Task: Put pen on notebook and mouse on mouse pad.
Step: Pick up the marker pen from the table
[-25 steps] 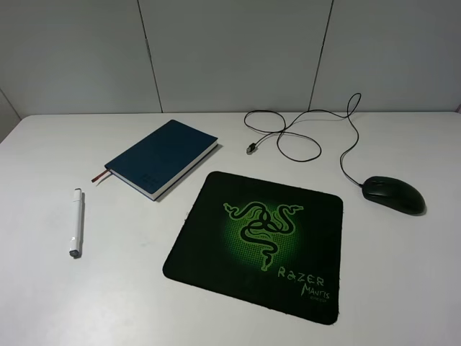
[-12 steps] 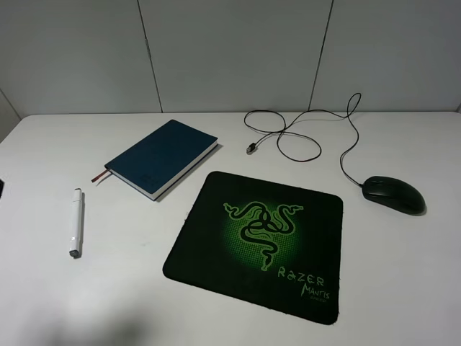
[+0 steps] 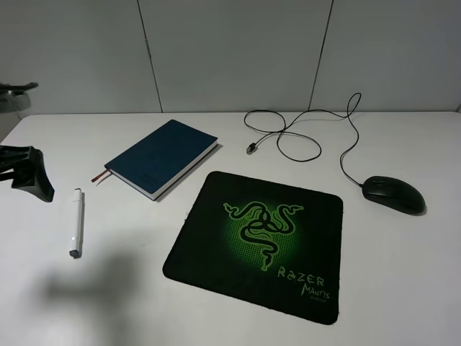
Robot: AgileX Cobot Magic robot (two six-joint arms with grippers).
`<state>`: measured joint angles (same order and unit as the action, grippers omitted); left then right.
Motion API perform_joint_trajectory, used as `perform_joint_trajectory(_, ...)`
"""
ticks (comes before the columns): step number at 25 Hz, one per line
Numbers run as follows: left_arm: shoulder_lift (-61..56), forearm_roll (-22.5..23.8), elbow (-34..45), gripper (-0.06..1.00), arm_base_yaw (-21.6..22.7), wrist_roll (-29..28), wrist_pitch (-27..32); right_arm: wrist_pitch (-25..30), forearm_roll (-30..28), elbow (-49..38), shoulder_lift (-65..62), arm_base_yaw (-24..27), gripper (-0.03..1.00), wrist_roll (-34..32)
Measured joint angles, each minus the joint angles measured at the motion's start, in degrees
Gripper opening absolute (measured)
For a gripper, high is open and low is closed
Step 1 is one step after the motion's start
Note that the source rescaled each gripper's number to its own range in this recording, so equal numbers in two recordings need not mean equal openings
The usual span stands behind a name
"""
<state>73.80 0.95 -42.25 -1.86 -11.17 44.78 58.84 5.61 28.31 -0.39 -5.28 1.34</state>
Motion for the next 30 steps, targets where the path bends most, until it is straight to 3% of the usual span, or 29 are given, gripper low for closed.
perform_joint_trajectory(12,18.4,0.1,0.0,1.0,0.0,-0.1,-13.2,0.0,0.0,0.0,0.0,0.0,1.0,0.0)
perform_joint_trajectory(30,29.1,0.1,-0.1,1.0,-0.1,-1.9,-22.8,0.0,0.0,0.0,0.0,0.0,1.0,0.0)
